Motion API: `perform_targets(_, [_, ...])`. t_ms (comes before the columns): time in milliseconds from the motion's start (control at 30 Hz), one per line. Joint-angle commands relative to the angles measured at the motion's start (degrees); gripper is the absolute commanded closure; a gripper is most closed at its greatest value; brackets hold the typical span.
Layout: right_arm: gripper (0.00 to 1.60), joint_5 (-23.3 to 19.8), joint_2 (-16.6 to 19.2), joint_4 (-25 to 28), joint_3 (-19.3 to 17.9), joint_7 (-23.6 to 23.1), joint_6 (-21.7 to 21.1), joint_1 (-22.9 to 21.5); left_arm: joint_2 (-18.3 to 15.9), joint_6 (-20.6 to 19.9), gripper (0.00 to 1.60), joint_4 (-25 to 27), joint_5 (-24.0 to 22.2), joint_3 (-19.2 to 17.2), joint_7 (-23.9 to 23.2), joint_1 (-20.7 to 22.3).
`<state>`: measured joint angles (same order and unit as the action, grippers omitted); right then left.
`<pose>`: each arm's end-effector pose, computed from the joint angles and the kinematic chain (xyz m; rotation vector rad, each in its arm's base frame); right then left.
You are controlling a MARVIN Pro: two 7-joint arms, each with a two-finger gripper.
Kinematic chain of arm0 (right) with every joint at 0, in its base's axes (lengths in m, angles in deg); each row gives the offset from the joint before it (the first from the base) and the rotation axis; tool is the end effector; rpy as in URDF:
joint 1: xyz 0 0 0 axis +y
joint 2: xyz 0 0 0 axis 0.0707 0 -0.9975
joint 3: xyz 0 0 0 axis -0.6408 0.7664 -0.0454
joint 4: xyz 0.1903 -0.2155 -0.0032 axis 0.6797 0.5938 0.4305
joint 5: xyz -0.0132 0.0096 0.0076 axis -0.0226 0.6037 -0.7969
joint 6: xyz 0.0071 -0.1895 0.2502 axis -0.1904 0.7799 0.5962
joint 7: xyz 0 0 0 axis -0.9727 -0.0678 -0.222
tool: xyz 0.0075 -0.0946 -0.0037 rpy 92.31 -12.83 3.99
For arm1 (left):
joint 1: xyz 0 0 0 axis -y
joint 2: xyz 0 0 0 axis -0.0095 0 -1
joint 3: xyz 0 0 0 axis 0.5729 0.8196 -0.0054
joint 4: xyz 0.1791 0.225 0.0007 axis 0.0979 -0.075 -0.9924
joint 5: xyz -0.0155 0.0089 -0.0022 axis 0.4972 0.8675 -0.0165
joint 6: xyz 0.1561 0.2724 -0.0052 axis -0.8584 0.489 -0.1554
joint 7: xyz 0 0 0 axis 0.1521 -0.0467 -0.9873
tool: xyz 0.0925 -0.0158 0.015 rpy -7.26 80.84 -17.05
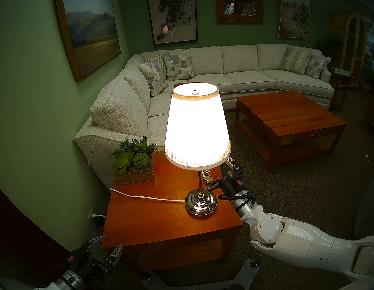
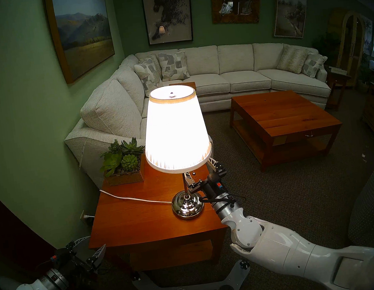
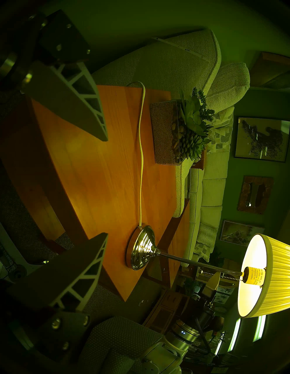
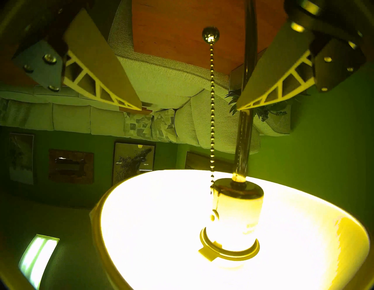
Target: Pull on string to turn off lamp
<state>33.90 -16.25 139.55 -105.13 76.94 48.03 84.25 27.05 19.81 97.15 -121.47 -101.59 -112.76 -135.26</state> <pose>0.3540 0.0529 -0.3765 -1.7345 -0.4630 -2.2693 0.1504 0.1921 -0.3973 2.2279 -0.4057 1.6214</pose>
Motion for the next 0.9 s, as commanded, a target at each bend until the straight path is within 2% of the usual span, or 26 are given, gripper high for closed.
perform_targets(0, [0.00,0.68,-0.77,0.96,-0.86,0.33,-0.09,-1.88,-0.12,0.24,0.00,1.10,-0.23,-0.45,-0.05,0.09])
perform_targets(33, [0.00,0.87,-0.80,0.81,-0.95,0.42,-0.14,-2.01,-0.12,0.24,0.00,1.10,-0.23,-0.45,-0.05,0.09])
perform_targets(67, [0.21,0.78,-0.79,0.80,-1.02,0.37,-0.19,-2.09,-0.12,0.24,0.00,1.10,-0.23,-0.45,-0.06,0.09])
perform_targets(100, [0.48,0.78,-0.79,0.83,-1.08,0.41,-0.28,-2.12,-0.12,0.24,0.00,1.09,-0.23,-0.45,-0.06,0.10])
perform_targets(133, [0.93,0.79,-0.79,0.84,-1.12,0.42,-0.34,-2.14,-0.12,0.24,0.00,1.09,-0.23,-0.45,-0.06,0.10])
perform_targets(167, [1.17,0.75,-0.78,0.87,-1.14,0.42,-0.41,-2.12,-0.12,0.24,0.00,1.09,-0.23,-0.45,-0.06,0.10])
perform_targets(200, [1.60,0.74,-0.85,0.63,-1.11,0.37,-0.30,-2.08,-0.11,0.24,0.00,1.10,-0.23,-0.45,-0.06,0.09])
perform_targets(867, [1.60,-1.20,-2.17,-4.10,0.26,-1.88,1.96,-0.51,-0.10,0.21,0.00,1.16,-0.22,-0.48,-0.03,0.05])
